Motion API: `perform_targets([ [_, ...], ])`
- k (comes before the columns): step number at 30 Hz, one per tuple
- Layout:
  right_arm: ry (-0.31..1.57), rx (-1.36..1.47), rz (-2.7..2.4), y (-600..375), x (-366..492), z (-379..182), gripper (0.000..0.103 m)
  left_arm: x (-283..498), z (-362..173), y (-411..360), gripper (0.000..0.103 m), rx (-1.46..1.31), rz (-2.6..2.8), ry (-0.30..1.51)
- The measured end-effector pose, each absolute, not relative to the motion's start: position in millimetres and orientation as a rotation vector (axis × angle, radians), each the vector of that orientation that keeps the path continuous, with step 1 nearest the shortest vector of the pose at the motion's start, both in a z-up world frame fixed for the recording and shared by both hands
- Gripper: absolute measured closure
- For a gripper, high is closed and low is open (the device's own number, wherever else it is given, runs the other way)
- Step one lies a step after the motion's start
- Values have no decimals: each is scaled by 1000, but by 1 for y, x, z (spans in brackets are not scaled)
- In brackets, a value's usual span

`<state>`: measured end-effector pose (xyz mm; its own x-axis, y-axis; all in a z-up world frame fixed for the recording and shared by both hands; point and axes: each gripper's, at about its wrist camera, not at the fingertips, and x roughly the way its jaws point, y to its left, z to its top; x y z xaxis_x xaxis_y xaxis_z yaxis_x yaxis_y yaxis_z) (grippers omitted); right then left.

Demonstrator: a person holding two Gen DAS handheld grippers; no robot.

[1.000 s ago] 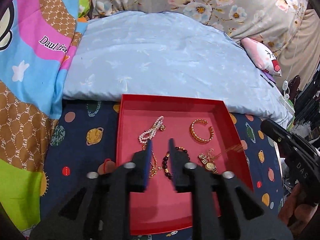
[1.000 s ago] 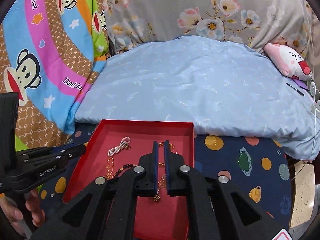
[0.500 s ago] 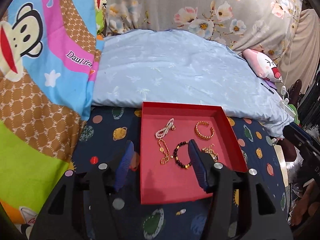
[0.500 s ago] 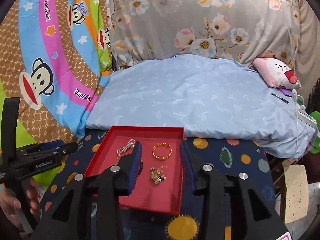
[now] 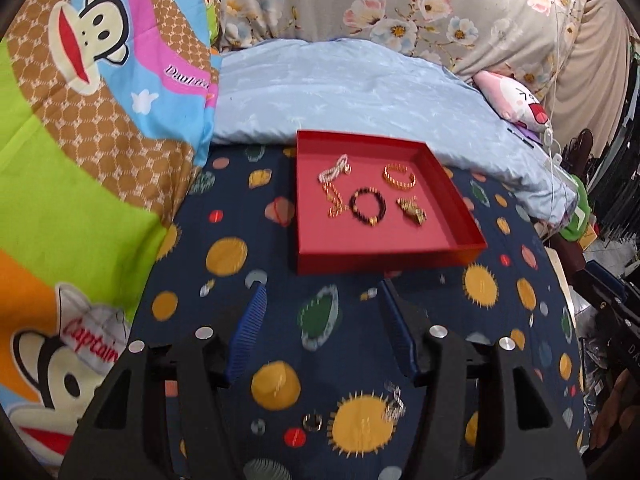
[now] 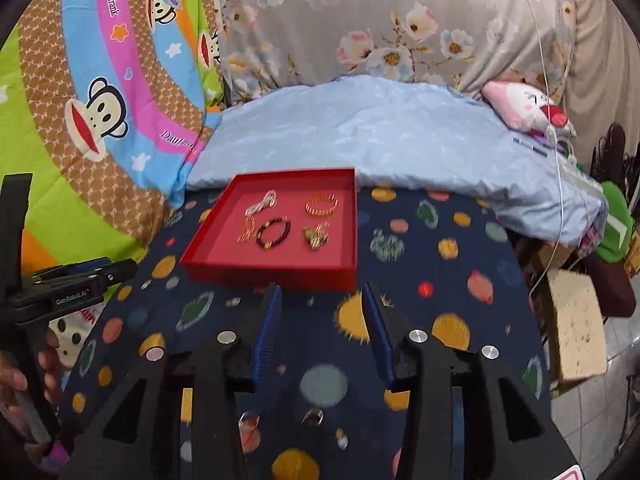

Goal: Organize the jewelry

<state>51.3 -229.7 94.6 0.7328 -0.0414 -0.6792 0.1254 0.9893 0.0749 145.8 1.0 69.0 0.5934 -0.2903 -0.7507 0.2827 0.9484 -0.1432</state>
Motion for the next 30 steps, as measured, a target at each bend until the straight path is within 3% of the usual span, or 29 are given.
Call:
perform_targets([
  [12,890,199,-98,-221,-11,36,61,97,18,33,47,-10,-289,982],
  [23,954,231,-112,-218,-35,6,61,74,-28,10,49,129,-240,988],
  [27,964,230,-114,-216,-37,2,61,76,-38,7,55,122,-239,1000],
  [30,969,234,-114,-216,-36,-1,61,80,-45,8,66,100,-246,1014],
])
